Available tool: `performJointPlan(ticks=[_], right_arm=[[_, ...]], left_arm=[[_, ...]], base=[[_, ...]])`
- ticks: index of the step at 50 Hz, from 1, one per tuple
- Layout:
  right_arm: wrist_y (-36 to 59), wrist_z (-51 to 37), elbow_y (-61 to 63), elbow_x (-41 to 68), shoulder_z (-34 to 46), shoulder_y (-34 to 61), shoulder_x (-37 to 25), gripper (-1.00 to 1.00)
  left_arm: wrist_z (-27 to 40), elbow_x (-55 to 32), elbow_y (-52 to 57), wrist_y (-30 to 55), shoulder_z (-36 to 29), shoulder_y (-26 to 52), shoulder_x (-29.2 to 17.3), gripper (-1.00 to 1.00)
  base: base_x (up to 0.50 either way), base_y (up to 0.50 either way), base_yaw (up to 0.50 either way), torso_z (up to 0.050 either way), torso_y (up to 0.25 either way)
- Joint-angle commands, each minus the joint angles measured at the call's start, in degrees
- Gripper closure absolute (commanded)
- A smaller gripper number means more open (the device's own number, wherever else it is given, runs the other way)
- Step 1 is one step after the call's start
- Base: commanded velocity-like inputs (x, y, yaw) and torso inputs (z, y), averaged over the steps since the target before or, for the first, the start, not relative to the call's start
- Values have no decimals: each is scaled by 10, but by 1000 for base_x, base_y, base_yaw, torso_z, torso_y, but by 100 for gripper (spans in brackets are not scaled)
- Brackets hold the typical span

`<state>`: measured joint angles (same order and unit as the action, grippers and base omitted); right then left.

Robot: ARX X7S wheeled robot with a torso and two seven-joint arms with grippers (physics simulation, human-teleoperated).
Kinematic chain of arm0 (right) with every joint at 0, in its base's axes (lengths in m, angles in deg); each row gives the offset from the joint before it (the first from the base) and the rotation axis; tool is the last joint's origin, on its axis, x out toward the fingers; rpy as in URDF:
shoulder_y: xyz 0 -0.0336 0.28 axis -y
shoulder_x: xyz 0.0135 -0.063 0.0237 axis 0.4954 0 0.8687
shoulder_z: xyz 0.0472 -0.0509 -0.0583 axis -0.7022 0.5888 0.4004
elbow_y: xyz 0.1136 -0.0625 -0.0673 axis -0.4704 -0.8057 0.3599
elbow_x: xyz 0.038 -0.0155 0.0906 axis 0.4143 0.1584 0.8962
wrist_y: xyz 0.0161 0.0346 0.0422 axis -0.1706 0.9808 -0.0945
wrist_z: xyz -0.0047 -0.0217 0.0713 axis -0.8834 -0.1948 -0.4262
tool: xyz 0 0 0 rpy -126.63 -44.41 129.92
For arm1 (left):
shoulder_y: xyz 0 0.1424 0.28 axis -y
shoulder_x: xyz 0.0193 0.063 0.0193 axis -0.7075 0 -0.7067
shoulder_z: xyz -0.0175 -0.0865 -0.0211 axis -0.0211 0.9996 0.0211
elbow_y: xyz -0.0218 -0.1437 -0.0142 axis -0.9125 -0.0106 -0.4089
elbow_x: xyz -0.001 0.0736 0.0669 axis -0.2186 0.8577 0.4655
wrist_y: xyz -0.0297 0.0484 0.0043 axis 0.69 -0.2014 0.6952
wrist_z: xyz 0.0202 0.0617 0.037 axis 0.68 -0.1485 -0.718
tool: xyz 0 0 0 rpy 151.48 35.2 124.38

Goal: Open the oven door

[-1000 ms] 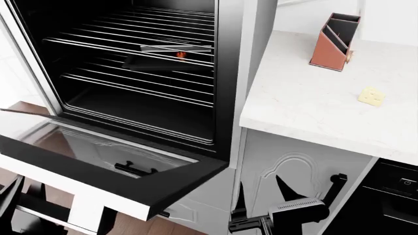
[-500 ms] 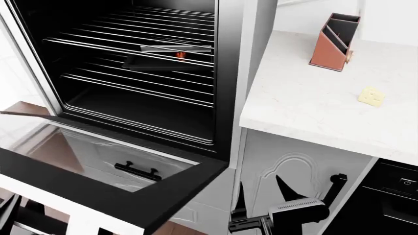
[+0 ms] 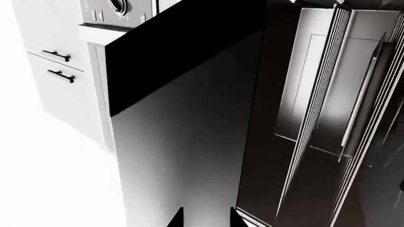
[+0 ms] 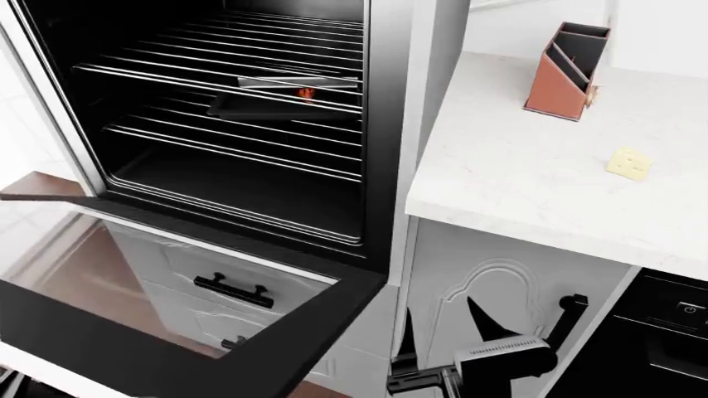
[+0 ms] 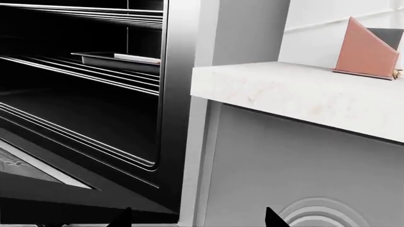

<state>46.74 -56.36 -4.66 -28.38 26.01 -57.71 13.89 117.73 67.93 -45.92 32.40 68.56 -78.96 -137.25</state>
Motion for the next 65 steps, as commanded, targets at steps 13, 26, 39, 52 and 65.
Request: performJointPlan(ticks=[13, 26, 39, 52, 65], right_arm=[[-4, -1, -5, -1, 3, 1, 1, -100], [-4, -2, -6, -1, 5, 2, 0, -100], [-4, -3, -6, -1, 7, 2, 0, -100], [-6, -4, -9, 0, 7, 3, 0, -100], [-6, -5, -9, -1, 9, 4, -1, -100]], left_arm=[[40, 17, -52, -36, -35, 17, 14, 100], [55, 20, -82, -49, -49, 32, 22, 100], [82, 26, -130, -65, -65, 55, 35, 100], [111, 42, -163, -70, -72, 71, 48, 100], [147, 51, -215, -89, -88, 91, 61, 100]], base=[[1, 0, -1, 0, 0], [1, 0, -1, 0, 0], [2, 1, -1, 0, 0], [2, 1, -1, 0, 0], [2, 2, -1, -2, 0]])
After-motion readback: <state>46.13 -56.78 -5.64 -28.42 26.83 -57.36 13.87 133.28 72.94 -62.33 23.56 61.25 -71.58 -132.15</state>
